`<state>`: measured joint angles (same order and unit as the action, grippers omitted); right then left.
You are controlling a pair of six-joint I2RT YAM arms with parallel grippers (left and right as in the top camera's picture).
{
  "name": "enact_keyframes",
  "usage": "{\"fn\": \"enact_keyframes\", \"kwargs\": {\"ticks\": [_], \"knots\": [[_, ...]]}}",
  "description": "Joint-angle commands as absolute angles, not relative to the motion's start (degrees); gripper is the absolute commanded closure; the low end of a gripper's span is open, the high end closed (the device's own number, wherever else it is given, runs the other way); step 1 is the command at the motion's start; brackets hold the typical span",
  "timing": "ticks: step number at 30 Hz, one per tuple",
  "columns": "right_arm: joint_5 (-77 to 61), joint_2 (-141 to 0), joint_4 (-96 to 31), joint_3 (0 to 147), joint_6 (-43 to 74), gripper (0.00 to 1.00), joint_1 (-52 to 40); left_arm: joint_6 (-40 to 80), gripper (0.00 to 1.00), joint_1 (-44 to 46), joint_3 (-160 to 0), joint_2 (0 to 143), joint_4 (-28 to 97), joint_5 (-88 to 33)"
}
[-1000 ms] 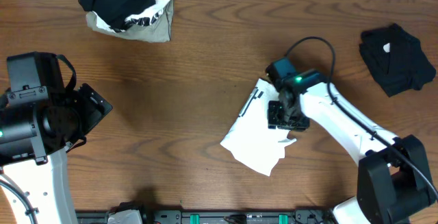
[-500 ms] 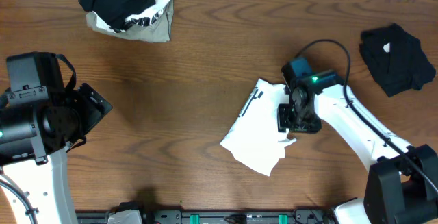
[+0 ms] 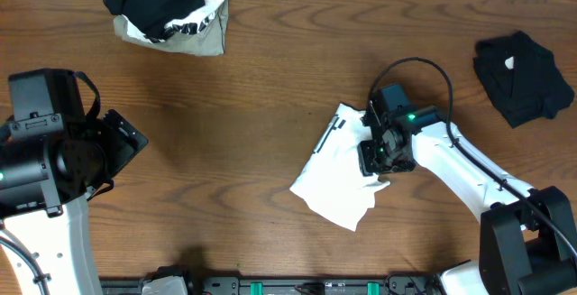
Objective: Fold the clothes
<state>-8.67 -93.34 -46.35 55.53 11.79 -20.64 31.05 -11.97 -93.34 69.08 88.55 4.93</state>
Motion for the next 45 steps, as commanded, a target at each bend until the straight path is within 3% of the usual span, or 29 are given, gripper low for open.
{"fn": "enact_keyframes", "kwargs": {"ticks": [1, 5, 10, 15, 21, 31, 45], "knots": [[-10.1, -92.6, -45.5, 55.4, 7.6, 0.49, -20.3, 30.2, 0.02, -12.3, -93.1, 69.3, 88.9, 5.9], [-10.2, -92.7, -45.2, 54.9, 7.6, 0.52, -20.3, 30.2, 0.02, -12.3, -92.9, 69.3, 88.9, 5.9], [-13.8, -92.7, -43.6, 53.7, 7.6, 0.65, -20.3, 30.2, 0.02, -12.3, -92.8, 69.3, 88.9, 5.8], [-16.2, -92.7, -39.6, 50.5, 7.7, 0.66, -20.3, 30.2, 0.02, -12.3, -92.8, 69.3, 88.9, 5.9], [-16.1, -92.7, -38.5, 49.1, 8.4, 0.9, -20.3, 30.2, 0.02, -12.3, -92.8, 69.3, 88.8, 5.9], [-11.3, -91.7, -45.0, 55.5, 12.1, 0.99, -20.3, 30.2, 0.02, -12.3, -92.8, 69.3, 88.8, 5.9], [1.4, -91.5, -51.9, 57.7, 22.3, 0.98, -20.3, 30.2, 0.02, -12.3, -92.8, 69.6, 88.5, 5.9]]}}
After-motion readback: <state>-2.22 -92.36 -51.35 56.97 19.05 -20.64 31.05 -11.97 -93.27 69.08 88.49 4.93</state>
